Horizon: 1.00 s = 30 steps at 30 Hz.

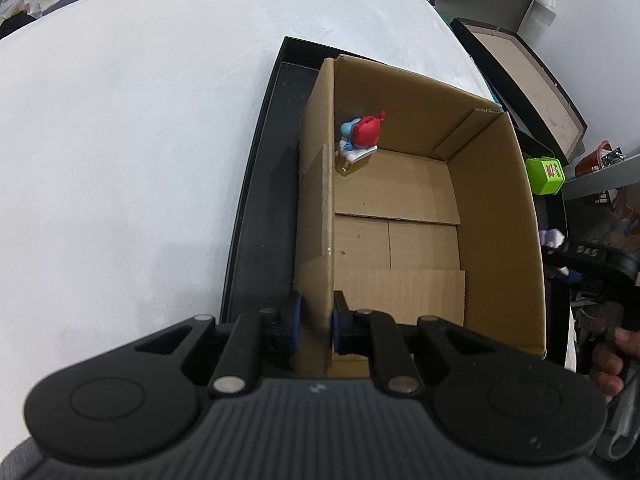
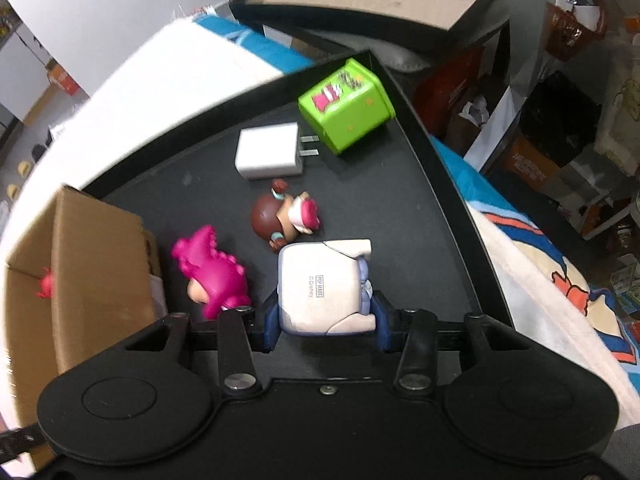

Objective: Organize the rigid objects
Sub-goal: 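Carry the white square box into the cardboard box and release it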

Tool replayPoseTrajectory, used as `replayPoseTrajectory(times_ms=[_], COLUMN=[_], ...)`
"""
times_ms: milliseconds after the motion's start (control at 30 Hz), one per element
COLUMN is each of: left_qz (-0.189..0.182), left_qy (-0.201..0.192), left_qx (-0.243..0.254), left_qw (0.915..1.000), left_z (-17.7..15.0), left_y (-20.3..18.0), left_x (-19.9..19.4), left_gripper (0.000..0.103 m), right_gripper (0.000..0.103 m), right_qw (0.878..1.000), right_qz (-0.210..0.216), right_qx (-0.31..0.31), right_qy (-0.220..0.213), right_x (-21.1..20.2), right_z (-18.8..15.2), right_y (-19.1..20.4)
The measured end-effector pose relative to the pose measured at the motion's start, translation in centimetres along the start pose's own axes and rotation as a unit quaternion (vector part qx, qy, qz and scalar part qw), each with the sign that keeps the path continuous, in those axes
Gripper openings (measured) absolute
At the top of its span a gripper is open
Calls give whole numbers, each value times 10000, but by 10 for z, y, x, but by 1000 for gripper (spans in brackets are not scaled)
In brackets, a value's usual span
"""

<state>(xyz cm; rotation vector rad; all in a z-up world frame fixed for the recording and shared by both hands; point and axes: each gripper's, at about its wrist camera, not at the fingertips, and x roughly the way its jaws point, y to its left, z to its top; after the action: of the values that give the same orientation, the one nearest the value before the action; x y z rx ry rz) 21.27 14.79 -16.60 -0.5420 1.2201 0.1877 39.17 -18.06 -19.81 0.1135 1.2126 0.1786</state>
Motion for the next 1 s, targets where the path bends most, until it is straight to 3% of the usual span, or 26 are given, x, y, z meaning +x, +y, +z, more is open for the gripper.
replayPoseTrajectory(times_ms=[467,1000], left_qz=[87,141], left_qy=[21,20], left_qx=[-1,23], left_qw=[10000,9999], left_z=[3,3], left_y=[-2,-6], left_x=[-2,0], left_gripper=[13,14], right_gripper=[43,43], right_qw=[9984,9900], right_qz=[366,860], right_qx=[-193,-1054], right_qy=[-374,-376], right_x=[-55,-87], right_z=[17,28], right_y=[27,100])
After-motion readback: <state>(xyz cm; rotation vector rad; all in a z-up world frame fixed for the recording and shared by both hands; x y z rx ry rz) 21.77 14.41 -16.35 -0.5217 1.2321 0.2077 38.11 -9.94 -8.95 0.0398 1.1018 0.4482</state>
